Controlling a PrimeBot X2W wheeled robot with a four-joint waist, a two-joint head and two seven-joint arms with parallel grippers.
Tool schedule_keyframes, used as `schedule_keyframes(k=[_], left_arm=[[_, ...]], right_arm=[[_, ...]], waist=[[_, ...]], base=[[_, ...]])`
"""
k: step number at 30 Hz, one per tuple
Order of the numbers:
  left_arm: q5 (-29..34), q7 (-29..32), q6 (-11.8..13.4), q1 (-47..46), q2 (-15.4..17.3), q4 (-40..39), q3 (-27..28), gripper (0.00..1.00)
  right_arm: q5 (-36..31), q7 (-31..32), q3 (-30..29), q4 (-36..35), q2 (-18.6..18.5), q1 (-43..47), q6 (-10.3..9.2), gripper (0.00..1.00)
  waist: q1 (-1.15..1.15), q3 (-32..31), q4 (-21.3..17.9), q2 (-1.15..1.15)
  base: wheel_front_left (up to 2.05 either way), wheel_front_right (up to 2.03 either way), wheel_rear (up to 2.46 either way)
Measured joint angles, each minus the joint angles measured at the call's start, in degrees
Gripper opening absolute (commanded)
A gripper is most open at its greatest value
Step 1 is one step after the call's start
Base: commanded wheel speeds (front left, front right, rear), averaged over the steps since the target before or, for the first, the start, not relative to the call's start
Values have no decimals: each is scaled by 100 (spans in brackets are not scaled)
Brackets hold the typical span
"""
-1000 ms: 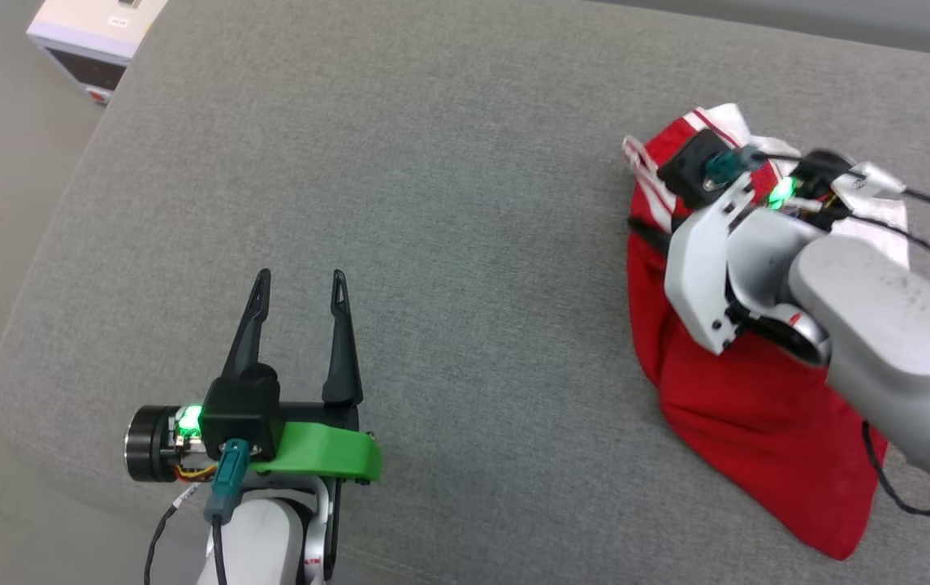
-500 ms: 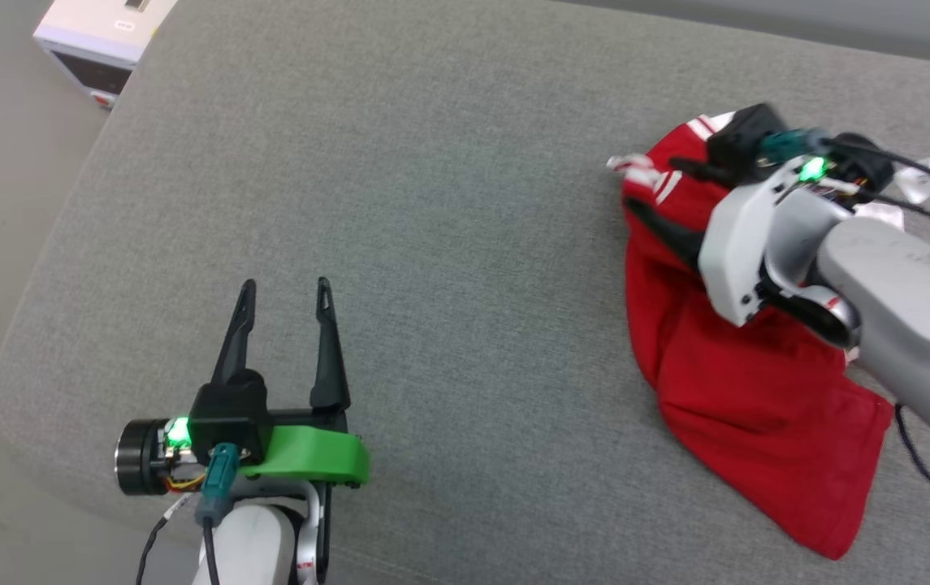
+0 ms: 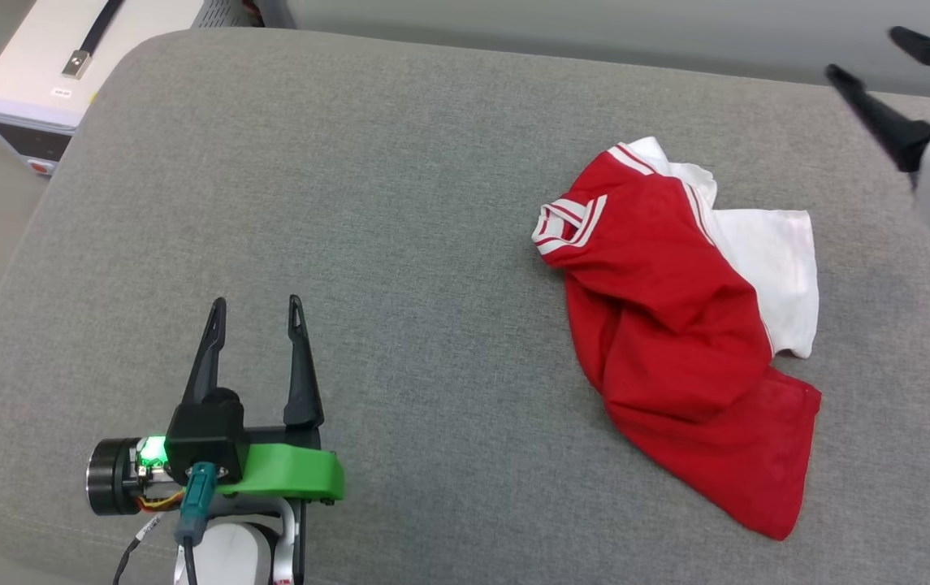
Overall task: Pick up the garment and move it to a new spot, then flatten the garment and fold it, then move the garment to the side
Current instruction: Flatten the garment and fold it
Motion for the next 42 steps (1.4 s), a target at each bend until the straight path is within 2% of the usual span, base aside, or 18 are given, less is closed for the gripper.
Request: schedule_keyframes(k=[8, 10, 14, 19, 26, 31, 38, 39, 40, 42], left_arm=[[20, 0, -20, -5, -4, -58, -84, 100], [23, 0, -29, -14, -8, -70, -100, 100], [35, 0, -36, -76, -13, -93, -153, 100], [34, 0, -35, -231, -26, -107, -254, 100], [2, 0, -11, -456, -42, -98, -372, 100], [-46, 0, 26, -539, -53, -92, -428, 100], [-53, 0, 48, -548, -55, -81, -415, 100], [-53, 0, 48, -549, -55, -78, -414, 100], [-53, 0, 48, -551, -55, -73, -412, 100], [-53, 0, 48, -558, -57, -54, -399, 100]], right_arm=[[749, 2192, -60, -377, -602, -2, 1, 100], [910, 2747, -45, -380, -653, -2, 1, 100], [933, 3439, -34, -281, -614, 2, 0, 100], [872, 3760, -120, -30, -320, 26, 1, 100], [403, 3916, -131, 369, 35, 62, 0, 100], [221, 3995, -126, 513, 55, 176, -2, 100], [232, 4042, -136, 371, -26, 256, -11, 100], [231, 4030, -134, 344, -27, 260, -19, 85], [231, 3994, -127, 313, -27, 264, -21, 0], [230, 3877, -116, 261, -26, 291, -30, 0]], waist=[[0, 173, 27, 0], [-1, 248, 53, 0], [-1, 417, 113, 0], [0, 663, 189, 0], [0, 1023, 301, 0], [-1, 1202, 394, 0], [0, 1276, 390, 0], [0, 1272, 381, 0], [0, 1263, 369, 0], [0, 1232, 341, 0]], base=[[0, 0, 0], [0, 0, 0], [0, 0, 0], [0, 0, 0], [0, 0, 0], [0, 0, 0], [0, 0, 0], [0, 0, 0], [0, 0, 0], [0, 0, 0]])
